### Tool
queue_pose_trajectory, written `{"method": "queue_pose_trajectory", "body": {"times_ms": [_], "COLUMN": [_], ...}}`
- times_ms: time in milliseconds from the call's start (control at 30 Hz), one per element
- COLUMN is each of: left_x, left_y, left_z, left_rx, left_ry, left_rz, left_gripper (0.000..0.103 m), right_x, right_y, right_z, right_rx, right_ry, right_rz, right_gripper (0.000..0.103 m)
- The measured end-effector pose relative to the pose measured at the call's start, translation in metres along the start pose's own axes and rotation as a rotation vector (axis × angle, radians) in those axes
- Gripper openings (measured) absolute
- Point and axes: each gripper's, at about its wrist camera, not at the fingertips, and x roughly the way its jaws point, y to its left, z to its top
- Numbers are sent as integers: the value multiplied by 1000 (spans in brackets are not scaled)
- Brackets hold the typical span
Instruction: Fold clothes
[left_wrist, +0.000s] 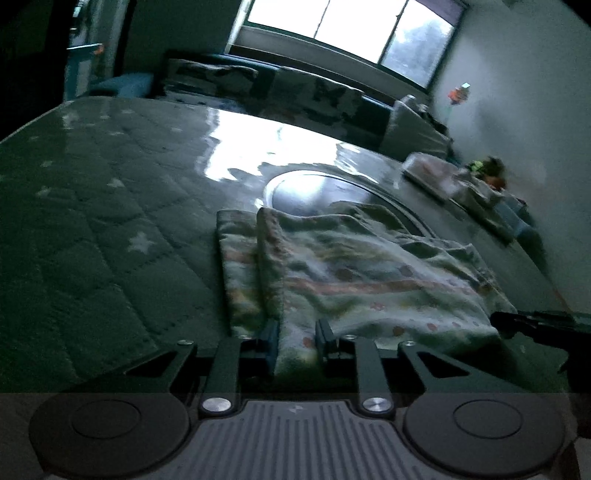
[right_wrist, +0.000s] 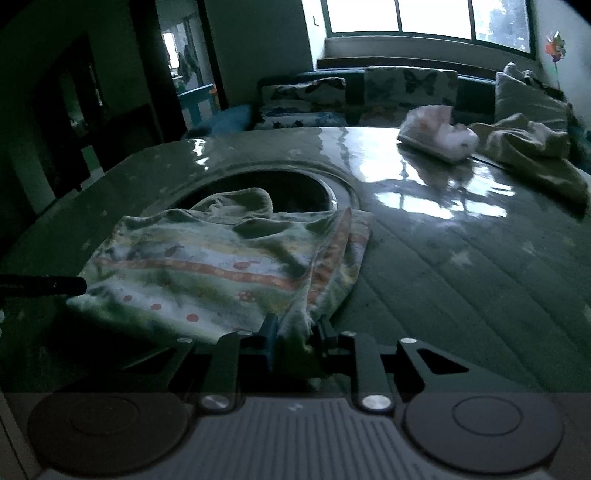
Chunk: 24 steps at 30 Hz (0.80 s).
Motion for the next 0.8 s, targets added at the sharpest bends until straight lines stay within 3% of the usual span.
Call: {"method": "queue_pose_trajectory", "body": {"times_ms": [267, 433, 533, 800], "left_x": [-3, -6, -7, -15], "left_y": [-25, -30, -33, -40], "left_z": [-10, -11, -9, -7], "left_rx": [44, 63, 67, 124], "left_ry": [44, 38, 31, -26], "left_rz": [-80, -62, -51, 15], "left_gripper": [28, 50, 57, 88], "right_x": [-35, -42, -44, -51], "right_y": [-14, -10, -6, 12], "right_z": [-26, -27, -25, -17], "right_rx": [28, 17, 6, -48], "right_ry": [27, 13, -3, -73], "right_rz": [-64, -85, -95, -81], "right_gripper": [21, 26, 29, 77]}}
